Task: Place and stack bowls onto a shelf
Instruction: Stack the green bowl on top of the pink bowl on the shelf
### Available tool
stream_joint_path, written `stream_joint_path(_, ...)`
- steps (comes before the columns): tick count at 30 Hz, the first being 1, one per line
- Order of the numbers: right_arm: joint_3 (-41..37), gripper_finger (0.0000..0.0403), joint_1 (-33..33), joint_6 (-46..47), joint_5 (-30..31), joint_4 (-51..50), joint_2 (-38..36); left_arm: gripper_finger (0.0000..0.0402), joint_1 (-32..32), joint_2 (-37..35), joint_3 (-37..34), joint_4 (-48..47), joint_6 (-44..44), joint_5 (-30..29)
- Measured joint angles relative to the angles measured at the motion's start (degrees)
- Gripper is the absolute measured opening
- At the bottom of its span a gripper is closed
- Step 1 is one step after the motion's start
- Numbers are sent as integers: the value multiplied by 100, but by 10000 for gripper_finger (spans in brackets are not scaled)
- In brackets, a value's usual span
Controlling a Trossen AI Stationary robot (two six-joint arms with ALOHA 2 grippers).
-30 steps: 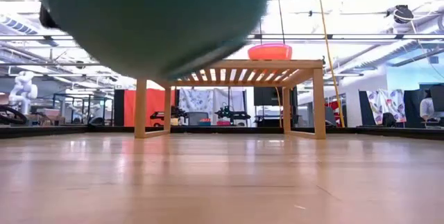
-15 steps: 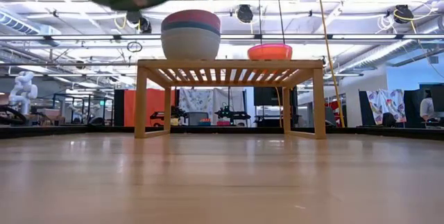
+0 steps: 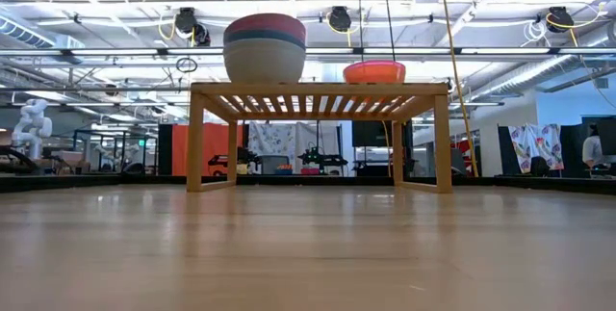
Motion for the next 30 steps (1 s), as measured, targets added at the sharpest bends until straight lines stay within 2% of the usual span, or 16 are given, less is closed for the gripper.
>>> stream_joint_path(7, 0, 50, 0, 0, 0, -2, -108, 3, 623, -1, 339, 7, 511, 38)
stream_joint_path(17, 0, 50, 1, 0, 0, -2, -255, 2, 1672, -1, 444, -2, 1322, 136)
stream_joint_path(30, 2, 50, 2, -118, 2, -3, -311, 2, 2972, -7, 1543, 11, 2202, 256)
